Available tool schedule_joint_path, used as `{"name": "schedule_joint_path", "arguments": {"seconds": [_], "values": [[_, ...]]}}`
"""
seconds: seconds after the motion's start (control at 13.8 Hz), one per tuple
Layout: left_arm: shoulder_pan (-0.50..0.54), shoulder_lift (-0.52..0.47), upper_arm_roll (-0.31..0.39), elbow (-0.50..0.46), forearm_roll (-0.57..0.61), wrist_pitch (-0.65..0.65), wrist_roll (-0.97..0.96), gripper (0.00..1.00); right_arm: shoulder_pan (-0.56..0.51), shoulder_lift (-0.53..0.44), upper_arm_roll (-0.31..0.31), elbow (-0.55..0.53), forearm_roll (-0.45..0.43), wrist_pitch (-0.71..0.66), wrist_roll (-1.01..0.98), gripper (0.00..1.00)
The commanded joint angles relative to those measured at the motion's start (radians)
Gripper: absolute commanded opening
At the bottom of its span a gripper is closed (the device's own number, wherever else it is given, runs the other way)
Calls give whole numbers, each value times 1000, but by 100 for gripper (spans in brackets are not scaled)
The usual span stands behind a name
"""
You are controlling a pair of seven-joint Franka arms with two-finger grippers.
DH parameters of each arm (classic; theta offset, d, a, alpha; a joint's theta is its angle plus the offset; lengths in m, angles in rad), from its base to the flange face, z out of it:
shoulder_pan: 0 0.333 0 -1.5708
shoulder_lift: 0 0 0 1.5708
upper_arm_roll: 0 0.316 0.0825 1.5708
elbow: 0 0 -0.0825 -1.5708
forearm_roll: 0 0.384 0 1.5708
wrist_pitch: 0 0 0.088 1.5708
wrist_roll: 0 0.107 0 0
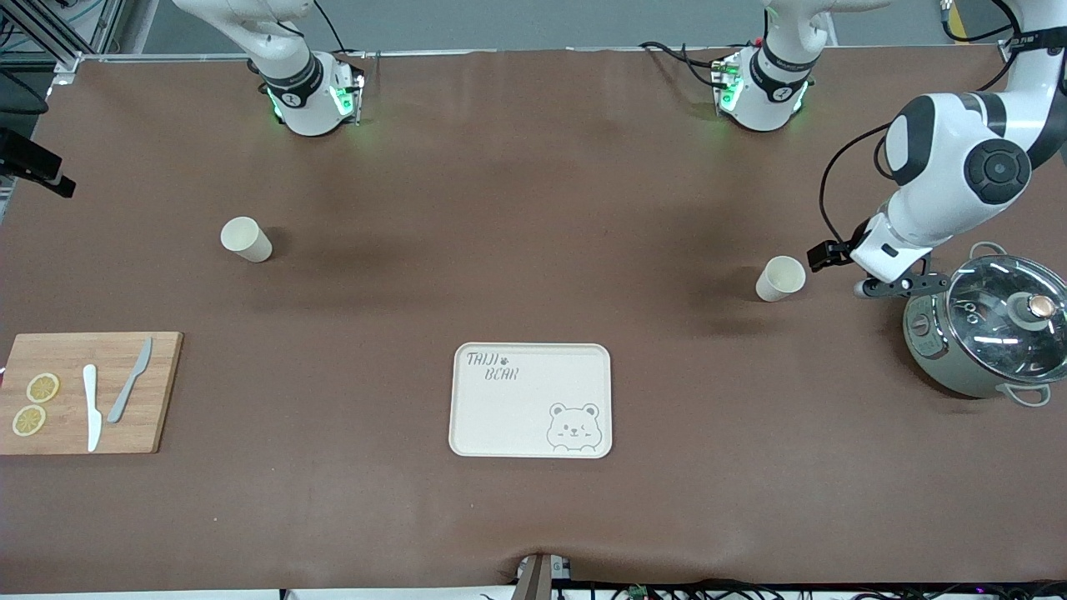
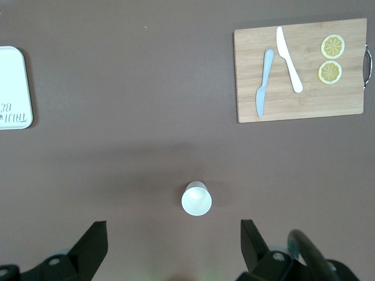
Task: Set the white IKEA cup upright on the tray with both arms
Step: 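Lower the left gripper around the cup and close it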
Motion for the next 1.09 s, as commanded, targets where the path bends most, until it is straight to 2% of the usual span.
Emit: {"name": "schedule_joint_path", "arguments": {"seconds": [0.0,0.15,0.65,0.87,1.02], "values": [[9,-9,-7,-54,-11,59,3,96,-29,23,9,27,-10,3,-9,100],[9,9,-7,-74,-13,100,3,91,-32,57,10,37,-13,7,-12,100],[9,89,-8,-110,-40,171,3,75,-40,71,10,49,-10,2,-3,100],[6,135,-10,-120,-43,231,3,74,-49,91,10,50,-12,5,-13,100],[3,154,-11,-118,-43,234,3,66,-49,97,10,52,-14,3,-13,100]]}}
